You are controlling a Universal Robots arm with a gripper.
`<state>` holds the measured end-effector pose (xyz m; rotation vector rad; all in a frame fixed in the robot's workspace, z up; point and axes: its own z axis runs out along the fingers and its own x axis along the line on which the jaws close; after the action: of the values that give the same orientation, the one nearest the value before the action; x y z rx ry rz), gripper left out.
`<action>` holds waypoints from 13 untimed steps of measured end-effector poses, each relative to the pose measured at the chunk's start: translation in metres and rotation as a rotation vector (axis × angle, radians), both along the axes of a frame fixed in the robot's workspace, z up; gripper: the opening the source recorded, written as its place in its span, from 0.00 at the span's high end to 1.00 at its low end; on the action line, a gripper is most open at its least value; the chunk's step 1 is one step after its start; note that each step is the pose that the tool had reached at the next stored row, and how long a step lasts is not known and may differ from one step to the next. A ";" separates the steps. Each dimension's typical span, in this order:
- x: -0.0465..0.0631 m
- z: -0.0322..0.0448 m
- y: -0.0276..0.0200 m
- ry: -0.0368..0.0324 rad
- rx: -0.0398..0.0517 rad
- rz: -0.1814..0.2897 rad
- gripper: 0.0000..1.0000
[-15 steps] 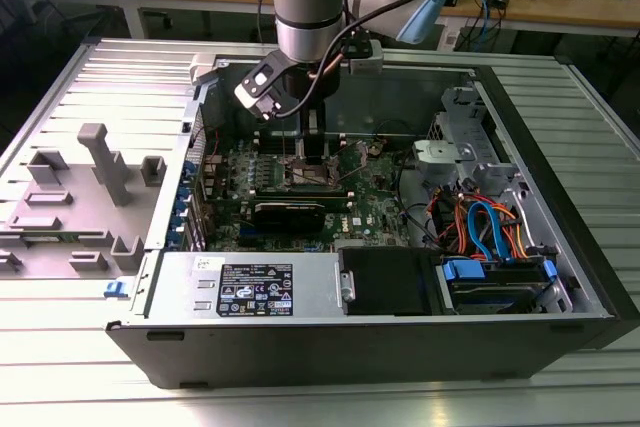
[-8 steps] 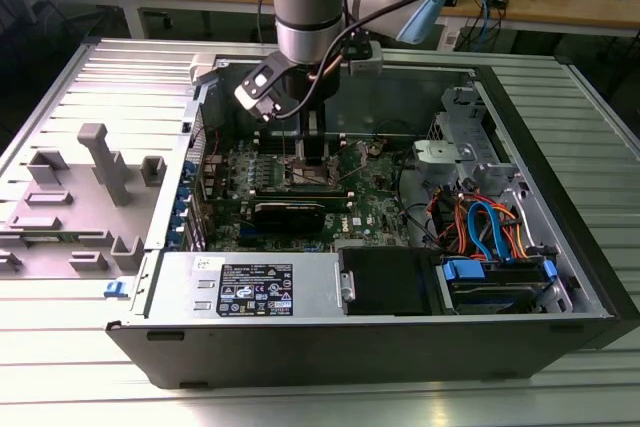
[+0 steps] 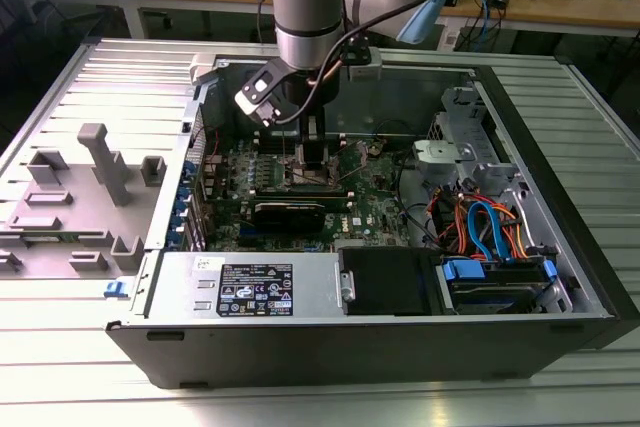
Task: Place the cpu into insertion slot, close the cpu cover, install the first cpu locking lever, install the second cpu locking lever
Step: 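Place the cpu into insertion slot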
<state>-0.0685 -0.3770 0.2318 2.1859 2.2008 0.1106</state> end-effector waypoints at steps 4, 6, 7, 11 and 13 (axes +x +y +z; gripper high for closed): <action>0.000 -0.0007 -0.0004 0.0000 -0.0001 0.000 0.45; 0.000 -0.0007 -0.0004 0.0000 0.0000 0.000 0.45; 0.000 -0.0008 -0.0004 0.0000 0.0000 0.000 0.45; 0.000 -0.0008 -0.0004 0.0000 0.0000 0.000 0.45; 0.000 -0.0009 -0.0005 0.0000 0.0000 0.000 0.45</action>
<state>-0.0685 -0.3774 0.2309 2.1858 2.2009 0.1106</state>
